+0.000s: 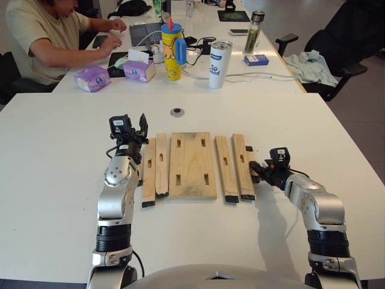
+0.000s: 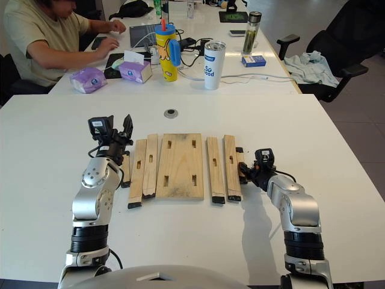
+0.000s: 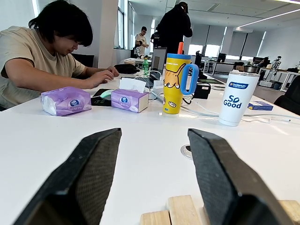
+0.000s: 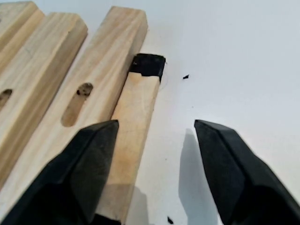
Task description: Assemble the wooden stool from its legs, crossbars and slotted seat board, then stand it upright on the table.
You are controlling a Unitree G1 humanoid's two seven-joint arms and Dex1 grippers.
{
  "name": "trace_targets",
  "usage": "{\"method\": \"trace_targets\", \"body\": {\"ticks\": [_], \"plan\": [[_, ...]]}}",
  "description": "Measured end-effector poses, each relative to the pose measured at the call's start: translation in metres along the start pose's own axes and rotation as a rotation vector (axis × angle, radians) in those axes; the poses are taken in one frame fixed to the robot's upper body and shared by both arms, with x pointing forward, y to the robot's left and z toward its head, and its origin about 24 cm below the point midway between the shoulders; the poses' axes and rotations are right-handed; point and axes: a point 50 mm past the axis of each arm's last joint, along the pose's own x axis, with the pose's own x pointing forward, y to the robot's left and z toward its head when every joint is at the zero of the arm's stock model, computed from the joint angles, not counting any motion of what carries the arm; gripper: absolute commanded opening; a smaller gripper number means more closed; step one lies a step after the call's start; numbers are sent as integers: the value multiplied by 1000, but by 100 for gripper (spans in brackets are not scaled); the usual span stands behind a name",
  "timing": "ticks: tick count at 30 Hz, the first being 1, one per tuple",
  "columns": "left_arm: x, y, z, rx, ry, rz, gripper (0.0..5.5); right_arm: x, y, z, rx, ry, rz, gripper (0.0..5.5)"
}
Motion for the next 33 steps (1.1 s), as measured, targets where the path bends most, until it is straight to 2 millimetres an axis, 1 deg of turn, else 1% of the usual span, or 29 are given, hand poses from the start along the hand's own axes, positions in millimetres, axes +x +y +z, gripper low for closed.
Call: {"method": "trace_targets", "body": {"ticks": [4,7,13,18,20,21,23,24,27,29,30,31,33], "plan": [[0,0,0,0,0,0,264,1,4,0,-15,7,32,302],[0,1,0,-2,-1,4,264,1,6,-4,-8,29,55,302],[0,2,0,-5,-1,12,264,1,10,-4,-25,37,68,302],[0,2,0,-6,-1,12,267,1,10,-5,-27,45,50,226],[0,2,0,-8,-1,11,267,2,10,-5,-44,51,37,186],[0,3,0,-8,-1,12,267,2,11,-5,-58,51,29,177],[0,4,0,-12,-1,13,267,2,11,-5,-73,50,26,142],[0,5,1,-12,-1,16,267,3,12,-5,-81,48,28,132],[3,7,1,-5,2,11,267,4,15,-4,-110,40,26,132],[6,8,1,-9,13,-9,267,6,15,-4,-100,18,11,132],[8,7,1,-17,20,-21,267,7,14,-3,-81,-3,-3,132],[10,6,2,-44,27,-52,267,8,12,4,-60,-73,-35,132],[13,2,5,-107,34,-127,267,7,8,29,-49,-227,-69,132]]}}
